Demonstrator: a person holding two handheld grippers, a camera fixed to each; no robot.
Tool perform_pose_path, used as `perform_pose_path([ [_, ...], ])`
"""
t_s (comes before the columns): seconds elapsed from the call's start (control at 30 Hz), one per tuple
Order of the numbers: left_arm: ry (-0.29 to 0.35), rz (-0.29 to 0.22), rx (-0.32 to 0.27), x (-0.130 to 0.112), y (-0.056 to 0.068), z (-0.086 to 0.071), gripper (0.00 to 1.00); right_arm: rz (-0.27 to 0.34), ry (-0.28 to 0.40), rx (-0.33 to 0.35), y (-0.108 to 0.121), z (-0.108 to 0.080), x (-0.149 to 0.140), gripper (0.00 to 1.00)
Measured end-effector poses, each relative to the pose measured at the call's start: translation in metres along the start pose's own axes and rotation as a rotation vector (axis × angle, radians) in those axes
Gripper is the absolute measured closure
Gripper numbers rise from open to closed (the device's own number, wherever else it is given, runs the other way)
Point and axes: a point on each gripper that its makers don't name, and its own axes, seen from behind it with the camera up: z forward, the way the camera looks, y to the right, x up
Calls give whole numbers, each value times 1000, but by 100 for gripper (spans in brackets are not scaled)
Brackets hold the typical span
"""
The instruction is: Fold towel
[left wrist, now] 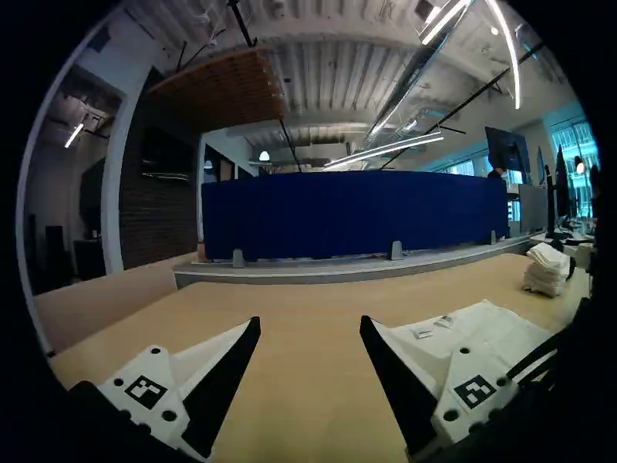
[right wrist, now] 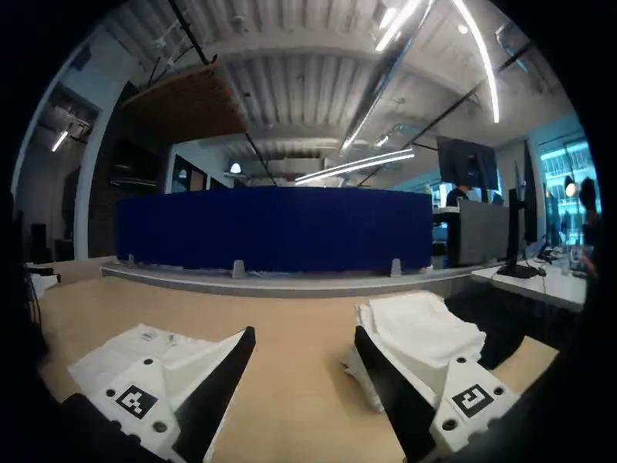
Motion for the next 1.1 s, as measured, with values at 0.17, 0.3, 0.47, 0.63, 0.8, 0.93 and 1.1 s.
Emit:
perform_pose_path([
  [0.17,5,-18,-10,47,-2,-6,4,3,-1,-9,1,-6,46,0],
  [0.3,8,-36,-14,93,-6,-11,4,7,5,-15,-1,-10,93,0],
  [0.47,14,-33,-26,148,-8,-17,4,-11,12,-18,-4,-15,147,0],
  [0.63,7,-14,-37,188,-6,-24,4,-29,6,-4,-11,-20,187,0],
  [0.8,3,-26,-48,218,-5,-30,4,-32,5,16,-17,-26,215,0],
  [0.93,9,-31,-49,237,-4,-35,4,-38,5,26,-18,-32,231,0],
  [1.1,-9,-36,-48,241,-2,-38,4,-52,-8,31,-14,-39,236,0],
])
